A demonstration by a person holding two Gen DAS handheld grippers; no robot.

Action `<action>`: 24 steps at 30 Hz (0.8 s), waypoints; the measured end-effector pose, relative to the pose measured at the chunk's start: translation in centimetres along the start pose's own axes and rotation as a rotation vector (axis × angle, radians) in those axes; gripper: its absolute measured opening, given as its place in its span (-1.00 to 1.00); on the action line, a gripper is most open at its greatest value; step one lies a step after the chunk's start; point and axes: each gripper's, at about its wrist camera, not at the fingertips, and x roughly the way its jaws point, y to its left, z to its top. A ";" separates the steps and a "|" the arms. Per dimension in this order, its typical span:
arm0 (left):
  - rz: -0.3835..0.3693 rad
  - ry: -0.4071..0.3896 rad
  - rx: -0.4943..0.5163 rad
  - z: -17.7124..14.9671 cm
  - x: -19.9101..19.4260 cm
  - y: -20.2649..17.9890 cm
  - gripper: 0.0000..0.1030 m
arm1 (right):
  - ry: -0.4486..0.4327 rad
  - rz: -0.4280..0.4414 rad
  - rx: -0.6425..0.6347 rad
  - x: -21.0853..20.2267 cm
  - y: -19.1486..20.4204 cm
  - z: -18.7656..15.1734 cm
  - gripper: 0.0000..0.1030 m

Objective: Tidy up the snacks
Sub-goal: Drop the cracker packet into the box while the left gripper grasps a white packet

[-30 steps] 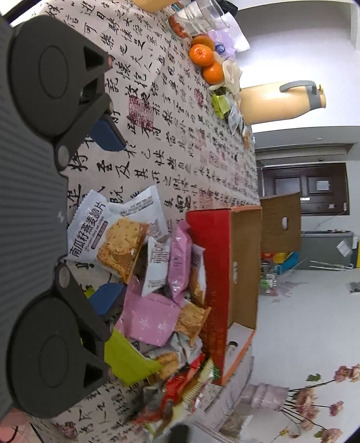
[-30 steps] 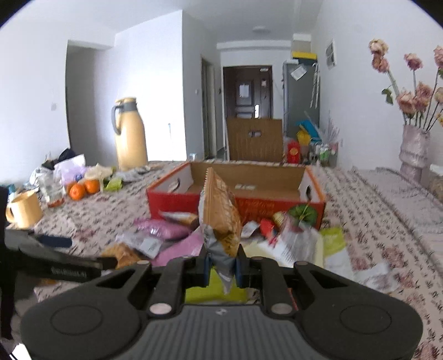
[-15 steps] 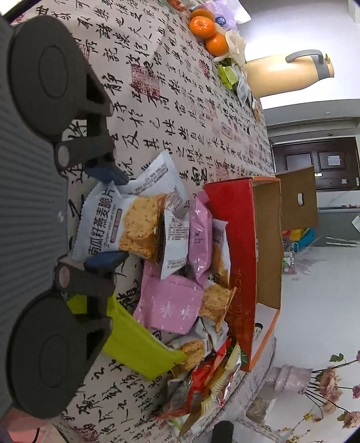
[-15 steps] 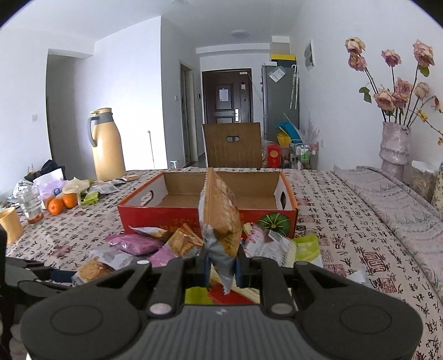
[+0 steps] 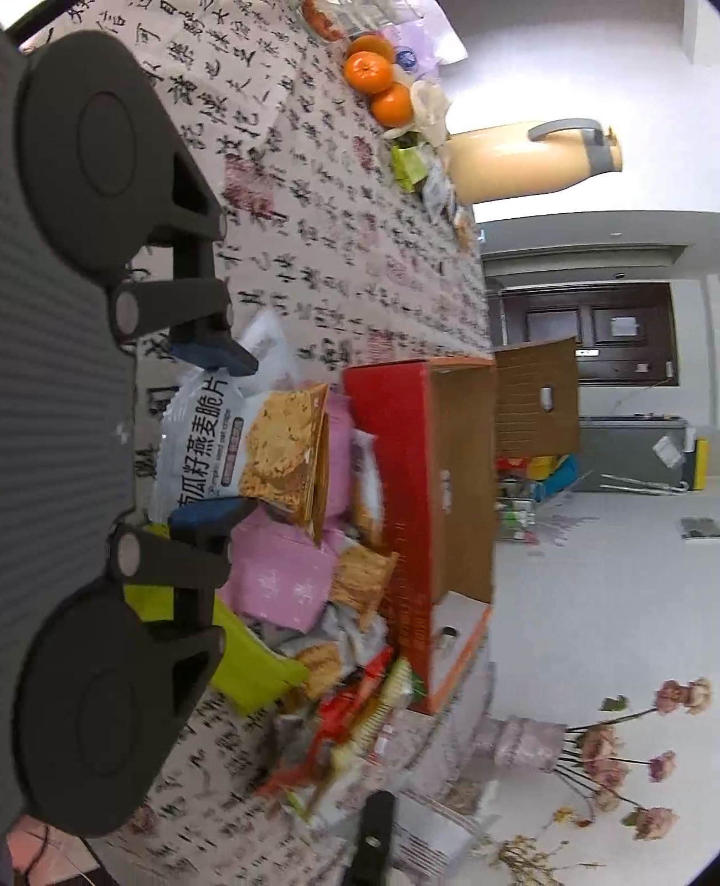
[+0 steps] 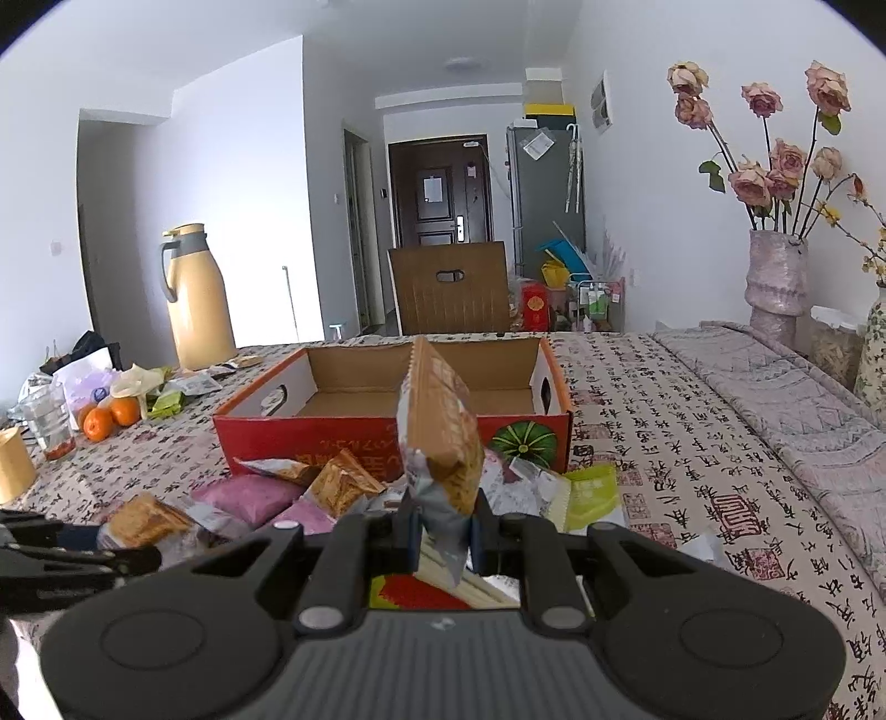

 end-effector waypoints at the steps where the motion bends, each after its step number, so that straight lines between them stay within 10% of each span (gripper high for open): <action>1: -0.001 -0.010 -0.002 0.3 -0.2 -0.1 -0.09 | -0.001 -0.001 0.000 0.1 0.0 0.0 -0.69; 24: 0.003 -0.161 -0.014 9.7 3.1 -2.2 -0.09 | -0.038 -0.005 -0.036 6.8 -1.5 5.8 -0.69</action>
